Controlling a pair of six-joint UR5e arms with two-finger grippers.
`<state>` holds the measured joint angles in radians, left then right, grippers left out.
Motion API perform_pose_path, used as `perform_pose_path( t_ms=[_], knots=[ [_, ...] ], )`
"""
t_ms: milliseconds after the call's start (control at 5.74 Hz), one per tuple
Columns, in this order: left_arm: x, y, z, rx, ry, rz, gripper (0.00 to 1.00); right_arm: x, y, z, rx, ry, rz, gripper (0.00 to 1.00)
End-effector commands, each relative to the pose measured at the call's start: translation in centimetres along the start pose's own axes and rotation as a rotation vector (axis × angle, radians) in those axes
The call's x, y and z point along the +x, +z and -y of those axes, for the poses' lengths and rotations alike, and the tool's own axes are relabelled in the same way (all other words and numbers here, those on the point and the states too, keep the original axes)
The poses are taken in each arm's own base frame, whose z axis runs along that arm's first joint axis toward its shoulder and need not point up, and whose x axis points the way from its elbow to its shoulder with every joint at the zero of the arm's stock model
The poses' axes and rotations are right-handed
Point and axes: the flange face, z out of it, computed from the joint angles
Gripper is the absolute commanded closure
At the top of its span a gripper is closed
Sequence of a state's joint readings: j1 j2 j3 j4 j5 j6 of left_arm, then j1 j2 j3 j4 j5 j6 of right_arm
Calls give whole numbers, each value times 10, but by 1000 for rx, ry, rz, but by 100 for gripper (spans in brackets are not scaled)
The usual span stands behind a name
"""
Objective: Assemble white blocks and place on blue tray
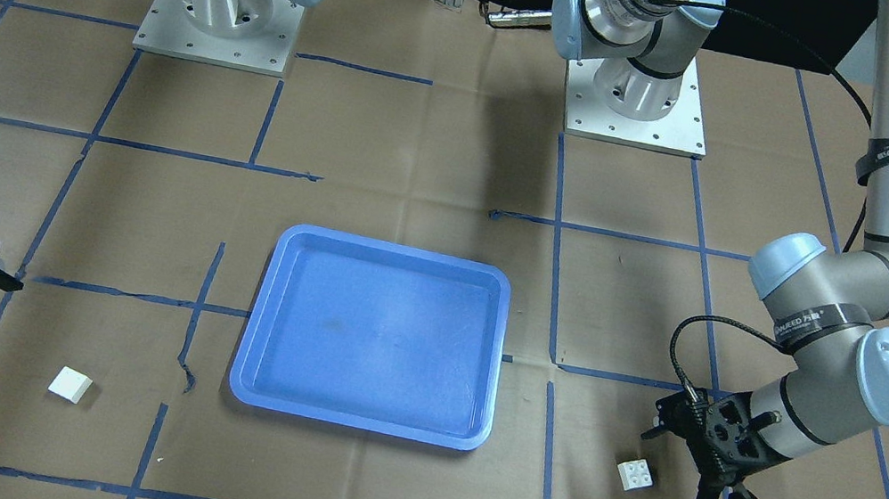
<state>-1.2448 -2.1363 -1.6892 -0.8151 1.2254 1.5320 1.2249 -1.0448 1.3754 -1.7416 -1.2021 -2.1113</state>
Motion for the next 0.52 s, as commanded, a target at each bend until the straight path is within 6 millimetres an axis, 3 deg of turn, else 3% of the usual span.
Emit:
perform_pose_path(
  t_ms=[0, 174, 349],
  knots=[
    [-4, 17, -7, -1, -8, -17, 1, 4, 67, -68, 227, -13, -39, 0],
    [-4, 21, -7, 2, -8, -24, 1, -3, 99, -80, 329, 47, -48, 0],
    [-4, 22, -6, 6, -7, -28, 9, -10, 116, -79, 382, 138, -46, 0]
  ],
)
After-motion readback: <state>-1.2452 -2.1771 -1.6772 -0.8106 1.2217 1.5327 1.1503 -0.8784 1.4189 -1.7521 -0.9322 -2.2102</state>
